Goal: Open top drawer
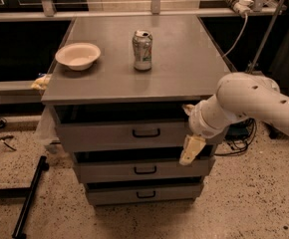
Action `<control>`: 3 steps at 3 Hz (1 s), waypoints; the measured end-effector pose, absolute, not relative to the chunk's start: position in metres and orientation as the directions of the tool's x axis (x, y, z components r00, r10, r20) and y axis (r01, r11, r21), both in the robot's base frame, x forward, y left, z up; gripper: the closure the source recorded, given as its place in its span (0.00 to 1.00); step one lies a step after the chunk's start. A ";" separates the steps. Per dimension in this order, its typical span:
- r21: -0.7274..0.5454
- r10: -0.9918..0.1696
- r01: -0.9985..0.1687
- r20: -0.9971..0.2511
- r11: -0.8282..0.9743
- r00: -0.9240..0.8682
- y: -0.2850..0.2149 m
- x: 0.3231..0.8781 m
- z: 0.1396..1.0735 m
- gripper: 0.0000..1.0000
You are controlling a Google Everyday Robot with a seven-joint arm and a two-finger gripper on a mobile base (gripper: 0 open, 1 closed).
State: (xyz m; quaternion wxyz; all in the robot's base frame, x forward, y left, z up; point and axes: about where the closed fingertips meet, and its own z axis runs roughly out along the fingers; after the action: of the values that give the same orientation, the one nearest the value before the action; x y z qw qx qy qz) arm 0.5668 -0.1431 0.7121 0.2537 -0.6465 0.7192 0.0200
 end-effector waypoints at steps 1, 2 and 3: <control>-0.298 -0.919 -0.941 -0.393 0.159 -0.031 -0.144 0.590 0.701 0.00; -0.283 -0.920 -0.946 -0.390 0.157 -0.036 -0.143 0.606 0.688 0.00; -0.246 -0.920 -0.956 -0.388 0.162 -0.056 -0.147 0.607 0.672 0.00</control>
Offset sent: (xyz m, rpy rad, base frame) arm 0.0590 -0.0018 -0.0378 -0.0022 0.0327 0.0045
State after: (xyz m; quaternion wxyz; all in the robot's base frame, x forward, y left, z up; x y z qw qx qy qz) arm 0.6073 -0.1467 0.6722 0.2331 -0.6461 0.7258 0.0383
